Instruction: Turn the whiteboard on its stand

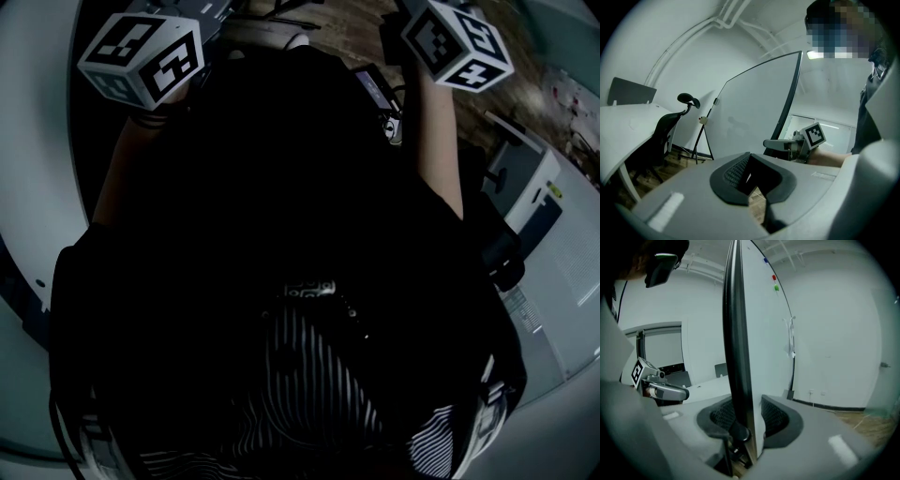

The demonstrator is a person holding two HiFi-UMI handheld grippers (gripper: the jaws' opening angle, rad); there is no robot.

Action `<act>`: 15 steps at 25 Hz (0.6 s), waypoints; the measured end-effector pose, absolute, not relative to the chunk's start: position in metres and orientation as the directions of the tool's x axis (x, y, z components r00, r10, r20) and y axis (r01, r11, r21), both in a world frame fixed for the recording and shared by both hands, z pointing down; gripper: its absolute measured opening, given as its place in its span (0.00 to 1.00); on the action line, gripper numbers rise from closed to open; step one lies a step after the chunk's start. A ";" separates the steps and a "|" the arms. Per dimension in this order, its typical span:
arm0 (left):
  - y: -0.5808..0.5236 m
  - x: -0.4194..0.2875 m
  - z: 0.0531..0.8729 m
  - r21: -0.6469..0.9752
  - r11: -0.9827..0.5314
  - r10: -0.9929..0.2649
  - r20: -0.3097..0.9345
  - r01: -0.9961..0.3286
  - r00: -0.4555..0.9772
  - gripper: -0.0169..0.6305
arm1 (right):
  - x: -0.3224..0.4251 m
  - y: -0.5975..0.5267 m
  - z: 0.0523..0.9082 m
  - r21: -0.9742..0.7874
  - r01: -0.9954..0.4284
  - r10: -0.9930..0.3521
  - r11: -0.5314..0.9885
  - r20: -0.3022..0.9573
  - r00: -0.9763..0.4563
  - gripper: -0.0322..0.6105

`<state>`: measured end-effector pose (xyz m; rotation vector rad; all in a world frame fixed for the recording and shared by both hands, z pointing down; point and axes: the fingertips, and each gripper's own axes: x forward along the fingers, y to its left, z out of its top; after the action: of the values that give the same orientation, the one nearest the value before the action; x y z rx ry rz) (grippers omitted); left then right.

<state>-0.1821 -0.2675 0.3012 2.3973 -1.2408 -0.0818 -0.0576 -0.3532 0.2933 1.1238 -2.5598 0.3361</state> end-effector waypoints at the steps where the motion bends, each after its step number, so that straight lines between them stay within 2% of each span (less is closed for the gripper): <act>1: -0.268 -0.183 0.304 0.411 -0.501 -0.787 0.148 -0.761 0.598 0.03 | -0.053 -0.354 0.295 -0.087 -0.751 -0.672 0.655 0.388 -0.631 0.29; 10: -0.279 -0.127 0.300 0.401 -0.573 -0.730 0.148 -0.715 0.668 0.03 | 0.064 -0.370 0.292 -0.083 -0.855 -0.777 0.512 0.379 -0.502 0.21; 15: -0.284 -0.100 0.313 0.402 -0.597 -0.695 0.172 -0.694 0.698 0.03 | 0.115 -0.383 0.300 -0.054 -0.884 -0.805 0.464 0.392 -0.446 0.20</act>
<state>-0.0996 -0.2835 0.3127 2.4658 -1.0718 -0.0031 0.1149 -0.3829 0.2996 1.4359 -2.4060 0.3607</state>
